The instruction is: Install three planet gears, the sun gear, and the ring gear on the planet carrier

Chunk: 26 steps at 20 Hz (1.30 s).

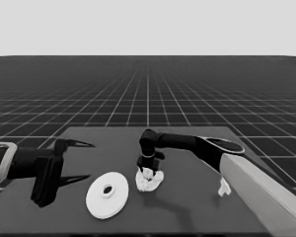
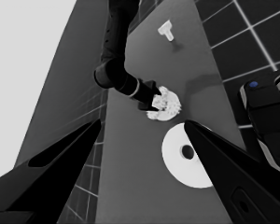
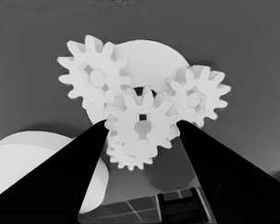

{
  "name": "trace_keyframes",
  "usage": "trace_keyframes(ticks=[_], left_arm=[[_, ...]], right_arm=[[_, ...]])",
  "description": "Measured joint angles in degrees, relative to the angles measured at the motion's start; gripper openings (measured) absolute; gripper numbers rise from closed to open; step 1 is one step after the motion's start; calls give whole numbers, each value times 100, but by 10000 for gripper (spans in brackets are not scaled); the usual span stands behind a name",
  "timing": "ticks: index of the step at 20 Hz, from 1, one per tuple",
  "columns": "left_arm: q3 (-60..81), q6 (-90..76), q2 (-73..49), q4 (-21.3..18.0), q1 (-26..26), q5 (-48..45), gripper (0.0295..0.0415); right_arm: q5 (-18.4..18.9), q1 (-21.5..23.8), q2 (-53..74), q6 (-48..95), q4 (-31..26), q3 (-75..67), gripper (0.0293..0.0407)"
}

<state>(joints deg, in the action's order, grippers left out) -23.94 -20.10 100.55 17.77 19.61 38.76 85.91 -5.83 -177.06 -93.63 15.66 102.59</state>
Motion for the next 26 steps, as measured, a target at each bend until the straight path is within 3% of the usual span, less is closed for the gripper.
trace_keyframes(ticks=[26], left_arm=[[0,0,0,0,0,0,385]], right_arm=[[-2,-26,4,-1560,0,4,310]])
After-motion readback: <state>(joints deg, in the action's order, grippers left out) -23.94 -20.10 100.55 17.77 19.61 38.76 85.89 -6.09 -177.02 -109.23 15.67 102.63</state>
